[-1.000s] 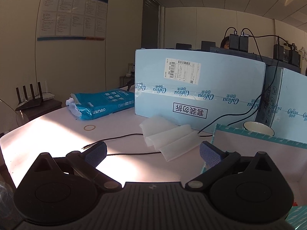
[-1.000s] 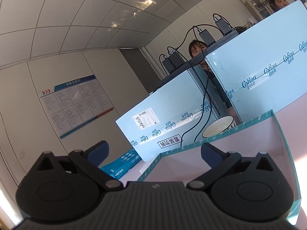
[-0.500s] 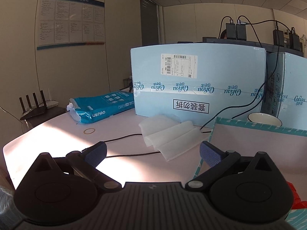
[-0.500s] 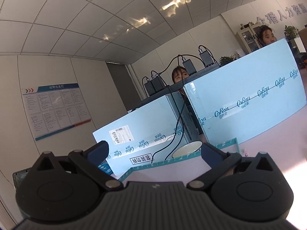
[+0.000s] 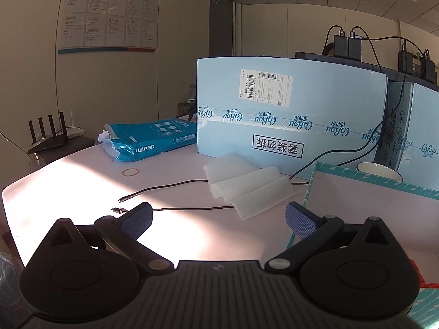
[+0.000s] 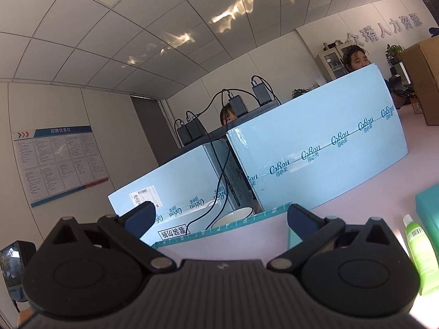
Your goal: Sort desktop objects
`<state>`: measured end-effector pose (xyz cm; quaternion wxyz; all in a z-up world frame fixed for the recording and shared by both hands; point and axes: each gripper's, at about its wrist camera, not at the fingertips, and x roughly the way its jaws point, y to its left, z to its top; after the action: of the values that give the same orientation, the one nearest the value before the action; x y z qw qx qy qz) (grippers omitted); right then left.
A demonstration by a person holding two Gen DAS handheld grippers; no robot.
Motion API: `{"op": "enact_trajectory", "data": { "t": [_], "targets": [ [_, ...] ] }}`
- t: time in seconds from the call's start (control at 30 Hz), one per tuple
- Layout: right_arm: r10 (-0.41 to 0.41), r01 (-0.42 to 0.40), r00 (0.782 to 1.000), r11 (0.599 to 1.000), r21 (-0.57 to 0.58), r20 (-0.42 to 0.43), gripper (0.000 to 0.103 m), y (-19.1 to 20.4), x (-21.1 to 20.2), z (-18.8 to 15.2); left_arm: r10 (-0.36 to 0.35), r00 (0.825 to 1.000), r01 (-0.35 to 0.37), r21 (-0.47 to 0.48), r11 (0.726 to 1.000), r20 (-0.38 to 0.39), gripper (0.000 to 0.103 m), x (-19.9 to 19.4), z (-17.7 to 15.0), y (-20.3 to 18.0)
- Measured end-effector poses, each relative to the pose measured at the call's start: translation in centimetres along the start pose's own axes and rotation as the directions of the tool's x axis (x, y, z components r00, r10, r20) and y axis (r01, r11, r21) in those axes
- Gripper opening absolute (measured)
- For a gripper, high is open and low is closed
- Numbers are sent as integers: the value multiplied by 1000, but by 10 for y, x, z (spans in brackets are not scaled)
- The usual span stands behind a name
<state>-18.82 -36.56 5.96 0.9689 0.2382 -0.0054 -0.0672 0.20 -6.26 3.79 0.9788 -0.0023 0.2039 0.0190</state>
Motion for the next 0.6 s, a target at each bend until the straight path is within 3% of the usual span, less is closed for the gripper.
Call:
{"op": "enact_trajectory", "data": {
  "t": [0.27, 0.37, 0.6],
  "targets": [
    [-117, 116, 993, 991, 66, 0, 103, -43, -17, 16, 15, 1000, -15, -36, 999, 1, 103, -7, -3, 13],
    [-185, 187, 982, 980, 65, -28, 103, -56, -19, 16, 19, 1000, -19, -59, 998, 7, 103, -12, -4, 19],
    [-217, 236, 966, 961, 142, -140, 103, -82, -12, 9, 8, 1000, -9, -42, 999, -19, 103, -9, -6, 15]
  ]
}}
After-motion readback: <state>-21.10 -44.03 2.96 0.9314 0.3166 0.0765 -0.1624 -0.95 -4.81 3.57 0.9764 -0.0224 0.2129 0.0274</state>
